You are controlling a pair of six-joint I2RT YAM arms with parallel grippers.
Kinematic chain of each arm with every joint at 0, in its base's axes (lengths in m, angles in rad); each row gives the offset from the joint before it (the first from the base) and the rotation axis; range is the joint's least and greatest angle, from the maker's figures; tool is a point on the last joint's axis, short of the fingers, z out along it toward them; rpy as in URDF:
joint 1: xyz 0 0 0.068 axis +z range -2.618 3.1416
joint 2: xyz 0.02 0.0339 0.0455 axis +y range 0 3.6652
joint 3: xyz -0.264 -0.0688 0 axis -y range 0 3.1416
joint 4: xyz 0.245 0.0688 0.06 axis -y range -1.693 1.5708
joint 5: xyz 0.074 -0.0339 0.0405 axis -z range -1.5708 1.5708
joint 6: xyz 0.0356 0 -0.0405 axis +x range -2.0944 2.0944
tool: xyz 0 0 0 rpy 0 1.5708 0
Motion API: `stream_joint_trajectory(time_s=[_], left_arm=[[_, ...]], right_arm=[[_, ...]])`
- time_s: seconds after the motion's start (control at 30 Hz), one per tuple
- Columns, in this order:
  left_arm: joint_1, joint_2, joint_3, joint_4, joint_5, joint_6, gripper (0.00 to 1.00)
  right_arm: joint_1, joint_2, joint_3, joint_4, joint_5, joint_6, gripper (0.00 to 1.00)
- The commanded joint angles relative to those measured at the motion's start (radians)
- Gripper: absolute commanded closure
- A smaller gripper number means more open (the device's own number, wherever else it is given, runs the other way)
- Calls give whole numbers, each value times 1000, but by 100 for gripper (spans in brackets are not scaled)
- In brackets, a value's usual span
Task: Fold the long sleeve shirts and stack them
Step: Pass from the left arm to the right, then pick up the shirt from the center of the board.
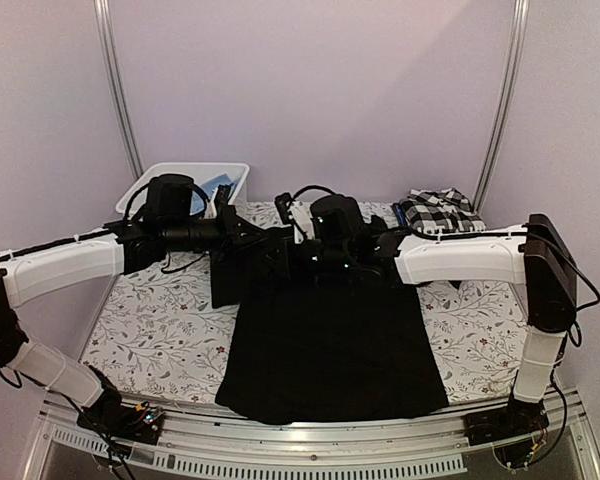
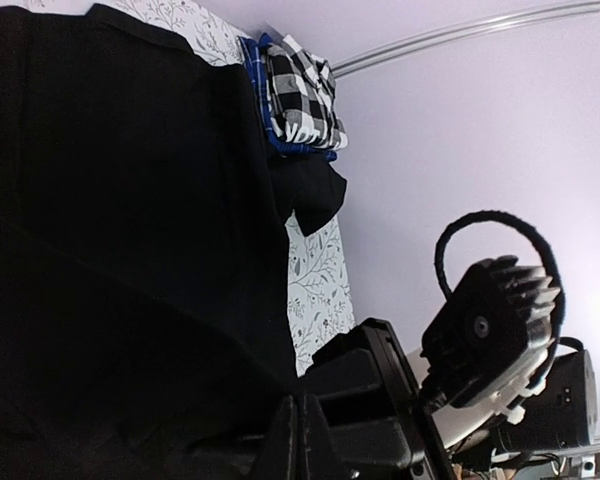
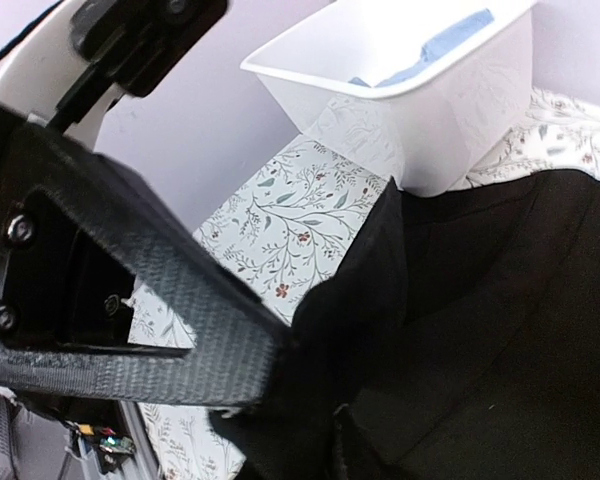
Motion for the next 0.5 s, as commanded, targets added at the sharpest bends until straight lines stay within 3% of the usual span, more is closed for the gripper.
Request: stream_joint_trajectory(time_s=[0.0, 0.17, 0.27, 0.47], left_arm=[[-13, 7, 33, 6, 33, 45, 95], [-12, -89, 23, -136, -66, 116, 52], [-6, -168, -24, -194, -107, 145, 47], [-4, -252, -154, -334, -146, 176, 46]], right_arm=[[-10, 5, 70, -86, 71, -39, 99], [-47, -10, 87, -165, 131, -50, 100], [-87, -36, 64, -192, 143, -42, 100], [-181, -119, 30, -216, 136, -47, 100]])
